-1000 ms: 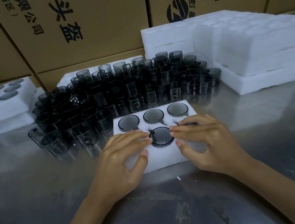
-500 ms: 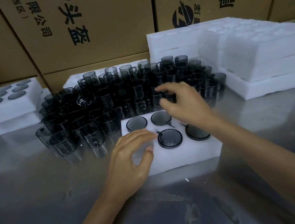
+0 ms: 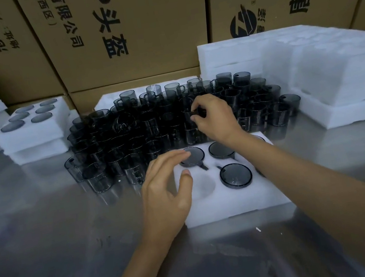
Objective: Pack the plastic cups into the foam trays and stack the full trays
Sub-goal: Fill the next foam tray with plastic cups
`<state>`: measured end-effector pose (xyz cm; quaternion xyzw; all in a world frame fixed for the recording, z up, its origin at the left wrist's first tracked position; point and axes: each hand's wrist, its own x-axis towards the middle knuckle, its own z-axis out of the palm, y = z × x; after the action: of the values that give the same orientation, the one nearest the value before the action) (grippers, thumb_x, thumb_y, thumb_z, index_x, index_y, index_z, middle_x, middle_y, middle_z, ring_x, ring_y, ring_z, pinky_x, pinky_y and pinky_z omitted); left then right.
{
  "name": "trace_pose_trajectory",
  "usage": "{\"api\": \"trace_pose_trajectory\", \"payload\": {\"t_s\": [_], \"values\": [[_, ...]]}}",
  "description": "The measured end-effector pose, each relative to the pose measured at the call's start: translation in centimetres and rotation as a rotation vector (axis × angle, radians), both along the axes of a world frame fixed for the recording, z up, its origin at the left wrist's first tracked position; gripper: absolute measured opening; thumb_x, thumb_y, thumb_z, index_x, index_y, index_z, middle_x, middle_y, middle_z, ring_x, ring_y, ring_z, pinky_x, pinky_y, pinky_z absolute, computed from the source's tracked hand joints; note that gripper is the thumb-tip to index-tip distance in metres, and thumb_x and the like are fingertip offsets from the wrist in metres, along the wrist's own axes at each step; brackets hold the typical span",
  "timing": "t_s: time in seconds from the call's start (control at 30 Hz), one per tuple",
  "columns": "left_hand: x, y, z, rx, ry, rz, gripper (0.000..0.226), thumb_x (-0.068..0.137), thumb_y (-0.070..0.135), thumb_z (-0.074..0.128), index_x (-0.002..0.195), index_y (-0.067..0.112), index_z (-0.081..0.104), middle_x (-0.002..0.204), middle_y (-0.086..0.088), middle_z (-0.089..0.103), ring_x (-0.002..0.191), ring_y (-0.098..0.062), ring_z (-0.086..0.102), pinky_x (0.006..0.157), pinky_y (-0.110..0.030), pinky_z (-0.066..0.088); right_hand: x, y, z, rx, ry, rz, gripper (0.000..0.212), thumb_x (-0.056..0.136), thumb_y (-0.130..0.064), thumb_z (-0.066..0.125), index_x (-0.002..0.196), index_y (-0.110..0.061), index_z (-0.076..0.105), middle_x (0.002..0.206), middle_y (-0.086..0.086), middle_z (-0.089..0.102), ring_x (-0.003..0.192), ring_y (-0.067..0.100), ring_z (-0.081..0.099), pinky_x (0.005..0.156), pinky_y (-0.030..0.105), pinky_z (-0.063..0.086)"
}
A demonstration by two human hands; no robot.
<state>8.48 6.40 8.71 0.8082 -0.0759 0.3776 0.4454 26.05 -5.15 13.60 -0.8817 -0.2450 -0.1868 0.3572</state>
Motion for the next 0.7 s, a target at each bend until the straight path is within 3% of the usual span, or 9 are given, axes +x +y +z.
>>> {"api": "trace_pose_trajectory", "payload": {"t_s": [0.17, 0.27, 0.5, 0.6, 0.7], "values": [[0.0, -0.3, 0.7, -0.117, -0.009, 0.039, 0.037, 0.088, 0.005, 0.056, 0.120, 0.020, 0.066, 0.119, 0.012, 0.062, 0.111, -0.016, 0.060, 0.092, -0.028, 0.050, -4.8, -2.7, 0.3, 0.095, -0.128, 0.076, 0.009, 0.085, -0.012, 0.073, 0.094, -0.009, 0.070, 0.131, 0.002, 0.059, 0.122, 0.019, 0.055, 0.093, 0.031, 0.045], [0.0, -0.3, 1.1, -0.167, 0.014, 0.021, 0.042, 0.092, 0.002, 0.061, 0.129, 0.024, 0.061, 0.126, 0.015, 0.060, 0.117, -0.008, 0.058, 0.093, -0.024, 0.050, -8.3, -4.3, -0.1, 0.148, -0.202, 0.122, 0.006, 0.085, -0.009, 0.074, 0.090, -0.009, 0.071, 0.134, 0.003, 0.057, 0.117, 0.019, 0.058, 0.093, 0.035, 0.049], [-0.3, -0.5, 1.4, -0.031, 0.075, -0.093, 0.069, 0.093, 0.008, 0.067, 0.151, 0.029, 0.037, 0.152, 0.019, 0.042, 0.138, -0.001, 0.041, 0.106, -0.021, 0.042, -12.7, -5.7, -2.1, 0.108, -0.310, 0.204, 0.009, 0.086, -0.005, 0.072, 0.094, -0.009, 0.071, 0.138, 0.004, 0.058, 0.128, 0.022, 0.055, 0.103, 0.025, 0.043], [-0.6, -0.7, 1.3, 0.020, 0.120, -0.126, 0.073, 0.091, 0.009, 0.069, 0.151, 0.033, 0.036, 0.146, 0.027, 0.046, 0.132, -0.001, 0.049, 0.106, -0.016, 0.040, -13.1, -5.9, -2.4, 0.155, -0.302, 0.233, 0.014, 0.085, -0.003, 0.070, 0.097, -0.011, 0.070, 0.140, 0.002, 0.058, 0.129, 0.020, 0.055, 0.105, 0.026, 0.042], [-0.6, -0.7, 1.5, 0.023, 0.127, -0.087, 0.068, 0.086, 0.015, 0.076, 0.145, 0.033, 0.047, 0.133, 0.032, 0.055, 0.124, 0.007, 0.052, 0.102, -0.012, 0.041, -13.5, -5.9, -2.7, 0.208, -0.210, 0.264, 0.034, 0.084, -0.005, 0.069, 0.115, -0.018, 0.064, 0.141, -0.007, 0.056, 0.131, 0.013, 0.052, 0.103, 0.028, 0.045]]}}
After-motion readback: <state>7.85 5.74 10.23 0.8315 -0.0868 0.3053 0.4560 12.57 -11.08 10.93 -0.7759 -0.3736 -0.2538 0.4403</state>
